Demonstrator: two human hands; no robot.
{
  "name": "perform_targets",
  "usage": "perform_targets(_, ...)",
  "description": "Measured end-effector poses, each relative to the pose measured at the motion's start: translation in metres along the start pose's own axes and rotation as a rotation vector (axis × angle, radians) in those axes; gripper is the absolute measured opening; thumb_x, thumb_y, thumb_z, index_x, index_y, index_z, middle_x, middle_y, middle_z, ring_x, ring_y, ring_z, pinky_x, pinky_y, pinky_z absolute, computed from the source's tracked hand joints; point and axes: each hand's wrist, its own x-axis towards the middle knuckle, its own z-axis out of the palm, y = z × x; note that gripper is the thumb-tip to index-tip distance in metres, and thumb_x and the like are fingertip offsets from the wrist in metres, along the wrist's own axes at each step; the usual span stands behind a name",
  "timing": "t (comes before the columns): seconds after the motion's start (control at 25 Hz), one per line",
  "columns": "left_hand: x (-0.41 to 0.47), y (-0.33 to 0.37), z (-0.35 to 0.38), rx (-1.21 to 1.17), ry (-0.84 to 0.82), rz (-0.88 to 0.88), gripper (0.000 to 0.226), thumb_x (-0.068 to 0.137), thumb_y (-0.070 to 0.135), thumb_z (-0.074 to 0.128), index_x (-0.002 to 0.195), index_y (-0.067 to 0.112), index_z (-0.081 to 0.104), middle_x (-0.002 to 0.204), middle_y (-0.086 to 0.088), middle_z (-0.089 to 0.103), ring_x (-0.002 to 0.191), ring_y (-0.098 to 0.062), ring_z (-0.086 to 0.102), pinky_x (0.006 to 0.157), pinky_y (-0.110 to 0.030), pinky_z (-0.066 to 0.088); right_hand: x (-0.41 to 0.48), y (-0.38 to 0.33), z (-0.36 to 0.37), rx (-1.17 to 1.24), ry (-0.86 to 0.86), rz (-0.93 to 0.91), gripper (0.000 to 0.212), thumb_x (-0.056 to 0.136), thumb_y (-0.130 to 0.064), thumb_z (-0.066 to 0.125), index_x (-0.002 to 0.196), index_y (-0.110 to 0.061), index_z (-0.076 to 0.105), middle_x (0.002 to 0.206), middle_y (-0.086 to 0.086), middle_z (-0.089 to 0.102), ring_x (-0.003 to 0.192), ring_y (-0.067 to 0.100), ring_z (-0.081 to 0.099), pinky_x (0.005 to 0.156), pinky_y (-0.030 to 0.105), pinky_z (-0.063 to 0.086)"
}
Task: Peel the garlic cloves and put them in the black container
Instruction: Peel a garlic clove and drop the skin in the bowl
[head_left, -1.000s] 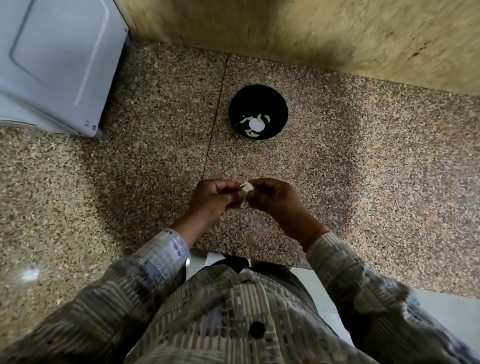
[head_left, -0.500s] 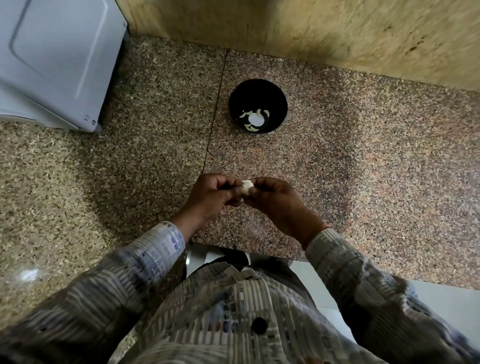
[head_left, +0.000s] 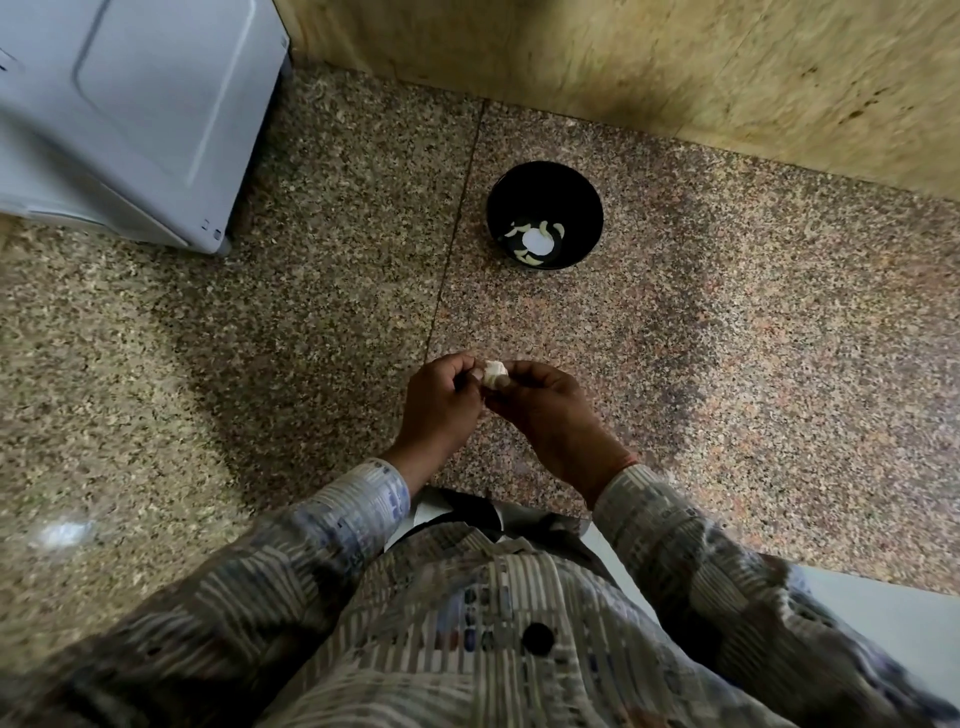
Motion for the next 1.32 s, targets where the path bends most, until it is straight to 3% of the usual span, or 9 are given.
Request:
perform_targets(0.2, 0.006, -0.008, -0.006, -0.398, -0.092, -0.267, 0.02, 0.1, 0.012, 0.061, 0.091, 0.02, 0.076, 0.088, -0.007, 0.078, 0.079, -0.026, 0.072, 0.07, -0.039, 0.06, 0.001, -0.003, 0.001, 0.028, -0.021, 0.049, 0.023, 0.097, 0.005, 0.061, 0.119, 0.011, 0.065, 0.122, 0.034, 0.067, 0.108, 0.038, 0.068, 0.102, 0.046, 0.055)
perform_targets(0.32, 0.01, -0.011, -0.015, -0.355, -0.141, -0.192, 0.008, 0.092, 0.023, 0.076, 0.094, 0.016, 0.079, 0.088, -0.007, 0.079, 0.082, -0.024, 0.074, 0.073, -0.037, 0.062, 0.005, -0.006, 0.003, -0.003, -0.056, 0.059, 0.024, 0.096, 0.003, 0.064, 0.119, 0.008, 0.067, 0.114, 0.026, 0.072, 0.106, 0.033, 0.07, 0.098, 0.04, 0.057)
perform_targets(0.4, 0.011, -0.009, -0.018, -0.274, -0.149, -0.141, 0.015, 0.085, 0.023, 0.084, 0.096, 0.014, 0.079, 0.087, -0.004, 0.079, 0.078, -0.019, 0.075, 0.069, -0.029, 0.062, 0.006, -0.008, 0.002, -0.017, -0.065, 0.077, 0.024, 0.095, 0.004, 0.064, 0.118, 0.007, 0.067, 0.11, 0.023, 0.073, 0.103, 0.032, 0.071, 0.091, 0.036, 0.061)
perform_targets(0.56, 0.019, -0.014, -0.021, -0.395, -0.193, -0.227, 0.01, 0.089, 0.013, 0.079, 0.099, 0.011, 0.078, 0.092, -0.006, 0.08, 0.082, -0.021, 0.076, 0.07, -0.031, 0.062, 0.01, -0.012, -0.001, 0.015, -0.108, 0.139, 0.022, 0.098, 0.006, 0.057, 0.119, 0.008, 0.064, 0.113, 0.026, 0.071, 0.102, 0.032, 0.072, 0.093, 0.039, 0.06)
perform_targets(0.64, 0.023, -0.02, -0.022, -0.537, -0.212, -0.345, 0.011, 0.094, 0.011, 0.072, 0.102, 0.004, 0.076, 0.094, -0.013, 0.078, 0.081, -0.022, 0.074, 0.072, -0.033, 0.063, 0.011, -0.016, 0.003, 0.025, -0.076, 0.16, 0.014, 0.1, 0.004, 0.056, 0.109, 0.002, 0.066, 0.103, 0.019, 0.074, 0.094, 0.028, 0.073, 0.09, 0.037, 0.06)
perform_targets(0.88, 0.02, -0.032, -0.026, -0.786, -0.157, -0.61, 0.015, 0.104, 0.001, 0.052, 0.108, -0.002, 0.066, 0.079, -0.013, 0.073, 0.065, -0.018, 0.071, 0.061, -0.032, 0.061, 0.04, -0.018, 0.032, -0.556, 0.153, 0.015, 0.004, 0.094, -0.013, 0.072, 0.094, -0.014, 0.076, 0.088, 0.008, 0.078, 0.077, 0.022, 0.07, 0.082, 0.051, 0.062)
perform_targets(1.04, 0.018, -0.036, -0.035, -0.86, -0.128, -0.7, 0.011, 0.102, 0.005, 0.056, 0.1, -0.001, 0.065, 0.08, -0.014, 0.071, 0.063, -0.02, 0.07, 0.062, -0.033, 0.06, 0.056, -0.013, 0.041, -0.949, 0.231, -0.091, 0.008, 0.091, -0.022, 0.068, 0.086, -0.023, 0.075, 0.08, -0.002, 0.077, 0.079, 0.021, 0.074, 0.078, 0.044, 0.064)
perform_targets(1.24, 0.016, -0.032, -0.036, -0.807, -0.154, -0.613, 0.013, 0.1, 0.0, 0.057, 0.091, 0.004, 0.067, 0.076, -0.009, 0.072, 0.067, -0.019, 0.069, 0.058, -0.028, 0.059, 0.049, -0.013, 0.045, -0.724, -0.044, 0.08, 0.007, 0.095, -0.016, 0.071, 0.096, -0.012, 0.078, 0.09, 0.016, 0.078, 0.077, 0.024, 0.075, 0.072, 0.04, 0.065)
perform_targets(1.32, 0.015, -0.035, -0.034, -0.748, -0.174, -0.603, 0.016, 0.099, -0.002, 0.056, 0.091, 0.004, 0.068, 0.073, -0.007, 0.072, 0.067, -0.019, 0.068, 0.062, -0.029, 0.06, 0.046, -0.011, 0.041, -0.659, -0.018, 0.06, 0.005, 0.091, -0.009, 0.075, 0.095, -0.008, 0.078, 0.089, 0.02, 0.077, 0.073, 0.025, 0.072, 0.072, 0.041, 0.063)
